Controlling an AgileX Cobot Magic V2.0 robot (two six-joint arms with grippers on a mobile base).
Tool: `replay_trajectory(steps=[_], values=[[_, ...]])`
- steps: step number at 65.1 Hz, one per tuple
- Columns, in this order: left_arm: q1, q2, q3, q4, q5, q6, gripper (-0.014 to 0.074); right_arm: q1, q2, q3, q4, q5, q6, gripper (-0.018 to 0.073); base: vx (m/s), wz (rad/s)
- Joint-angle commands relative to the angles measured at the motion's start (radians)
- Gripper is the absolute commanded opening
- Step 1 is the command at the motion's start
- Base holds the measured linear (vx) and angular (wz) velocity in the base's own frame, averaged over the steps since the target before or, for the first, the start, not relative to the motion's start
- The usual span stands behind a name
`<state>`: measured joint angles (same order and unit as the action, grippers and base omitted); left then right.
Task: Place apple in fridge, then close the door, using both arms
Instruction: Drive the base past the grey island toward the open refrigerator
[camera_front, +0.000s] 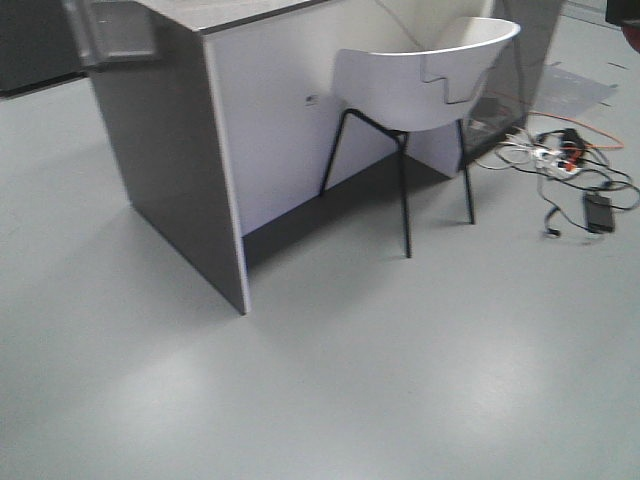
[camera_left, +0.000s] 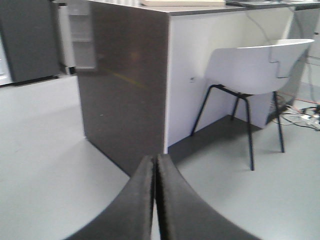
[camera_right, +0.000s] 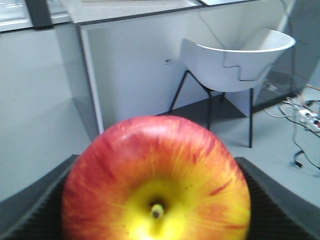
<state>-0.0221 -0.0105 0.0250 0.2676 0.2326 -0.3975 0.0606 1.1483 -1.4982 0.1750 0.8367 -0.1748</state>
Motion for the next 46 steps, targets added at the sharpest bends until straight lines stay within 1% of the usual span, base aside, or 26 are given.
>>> replay_trajectory(steps=[1,29,46], values=[[0.002,-0.015,-0.019,0.002,-0.074,-0.001,-0.0007,-0.003,-0.017,-0.031,0.007,-0.082,-0.003,0.0203,-0.03,0.48],[0.002,-0.015,-0.019,0.002,-0.074,-0.001,-0.0007,-0.003,-0.017,-0.031,0.007,-0.082,-0.003,0.0203,-0.02,0.47],[0.002,-0.015,-0.019,0.002,-0.074,-0.001,-0.0007,-0.003,-0.017,-0.031,0.007,-0.082,-0.003,0.0203,-0.01,0.36]])
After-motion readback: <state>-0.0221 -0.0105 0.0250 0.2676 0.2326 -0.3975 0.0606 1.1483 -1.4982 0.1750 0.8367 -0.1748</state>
